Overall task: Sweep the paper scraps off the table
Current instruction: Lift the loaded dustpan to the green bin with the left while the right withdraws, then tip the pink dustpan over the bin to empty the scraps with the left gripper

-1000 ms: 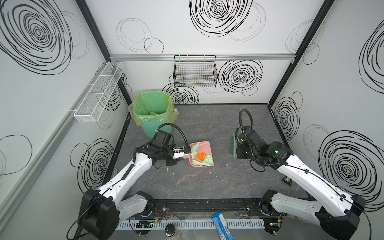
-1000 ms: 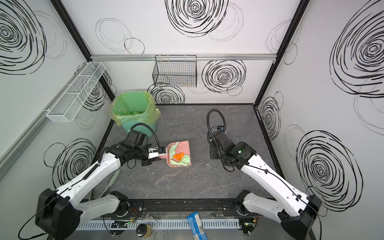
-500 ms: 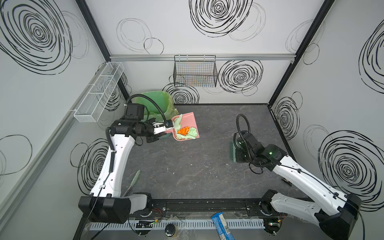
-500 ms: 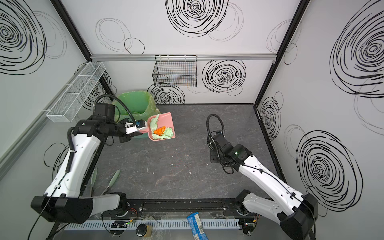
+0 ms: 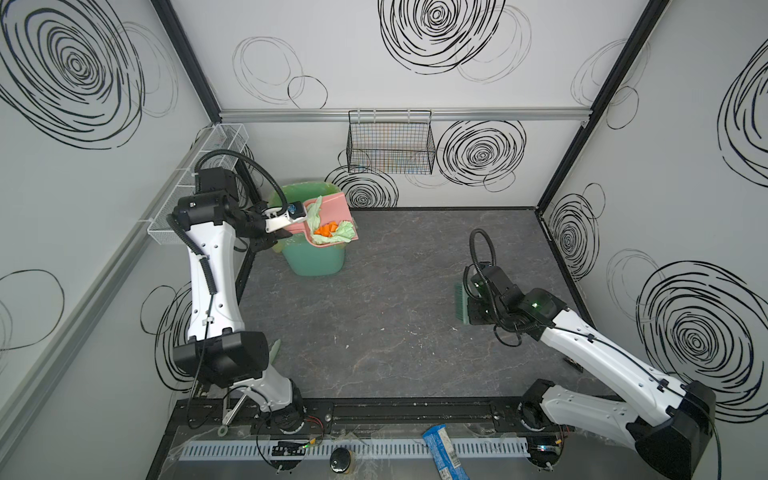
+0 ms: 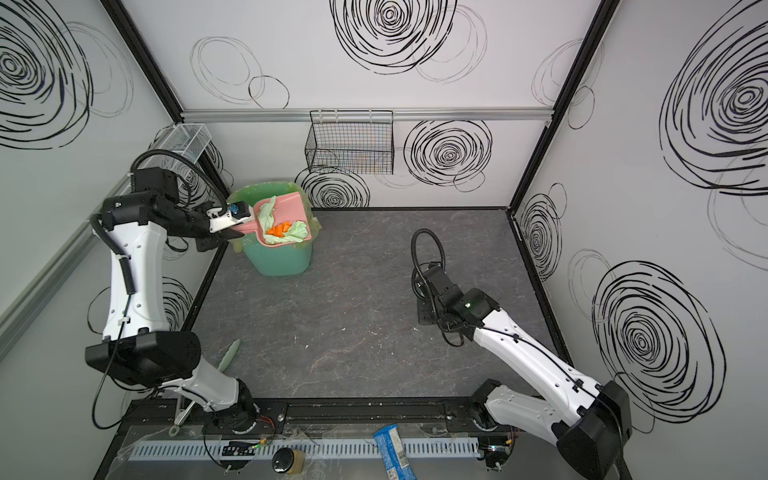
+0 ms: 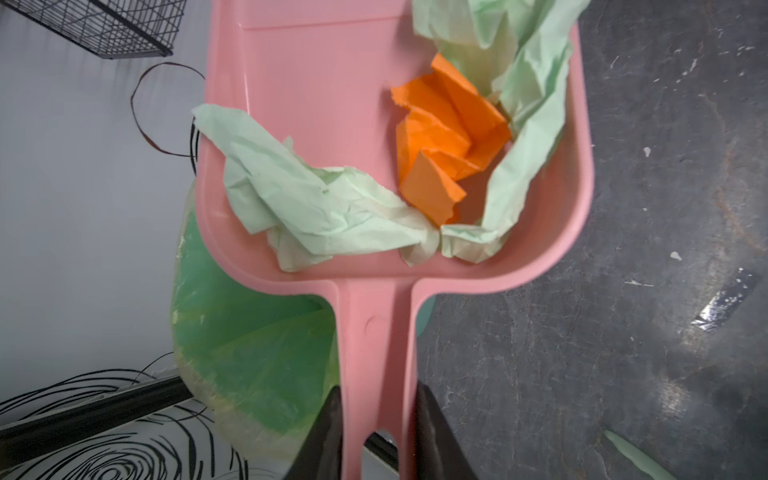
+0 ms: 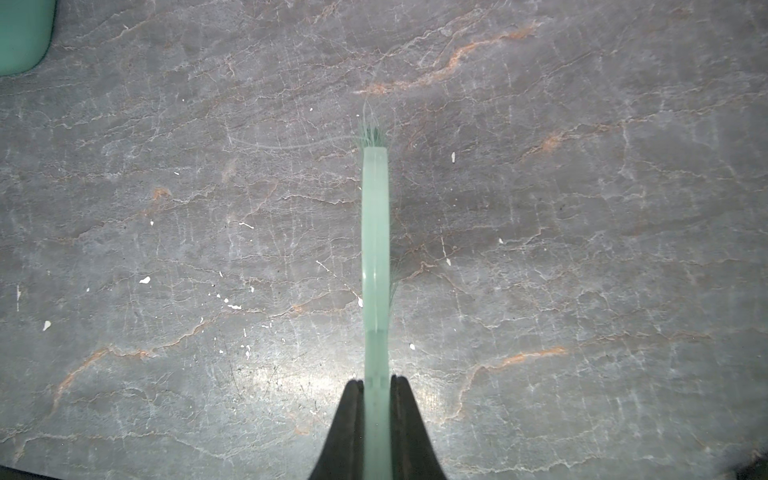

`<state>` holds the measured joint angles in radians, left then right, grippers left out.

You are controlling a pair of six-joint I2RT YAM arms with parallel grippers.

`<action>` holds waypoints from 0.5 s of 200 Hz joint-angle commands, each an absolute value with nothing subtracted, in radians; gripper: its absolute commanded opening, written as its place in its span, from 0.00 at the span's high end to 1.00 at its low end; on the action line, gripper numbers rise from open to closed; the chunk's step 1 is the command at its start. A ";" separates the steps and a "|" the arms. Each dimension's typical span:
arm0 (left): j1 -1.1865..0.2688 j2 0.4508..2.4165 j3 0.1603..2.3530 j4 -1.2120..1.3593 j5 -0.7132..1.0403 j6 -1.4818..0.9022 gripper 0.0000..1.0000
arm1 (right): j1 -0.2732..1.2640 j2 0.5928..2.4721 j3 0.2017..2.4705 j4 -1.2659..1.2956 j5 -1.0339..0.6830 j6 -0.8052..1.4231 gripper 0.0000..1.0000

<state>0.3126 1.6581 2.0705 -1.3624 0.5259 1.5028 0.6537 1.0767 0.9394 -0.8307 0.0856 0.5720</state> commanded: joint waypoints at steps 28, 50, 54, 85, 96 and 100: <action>0.379 1.859 2.406 -1.402 0.378 1.572 1.00 | 0.649 1.101 0.936 -0.787 0.072 0.565 1.00; 0.384 1.972 2.554 -1.396 0.278 1.597 1.00 | 0.649 1.113 0.937 -0.789 0.069 0.569 1.00; 0.382 1.985 2.571 -1.390 0.258 1.603 1.00 | 0.649 1.115 0.937 -0.789 0.068 0.569 1.00; 0.338 1.974 2.525 -1.249 0.071 1.664 1.00 | 0.649 1.130 0.943 -0.794 0.060 0.573 1.00; 0.314 1.945 2.481 -1.185 0.010 1.700 1.00 | 0.649 1.136 0.943 -0.799 0.060 0.574 1.00; 0.305 1.936 2.466 -1.163 -0.011 1.717 1.00 | 0.649 1.137 0.945 -0.800 0.061 0.574 1.00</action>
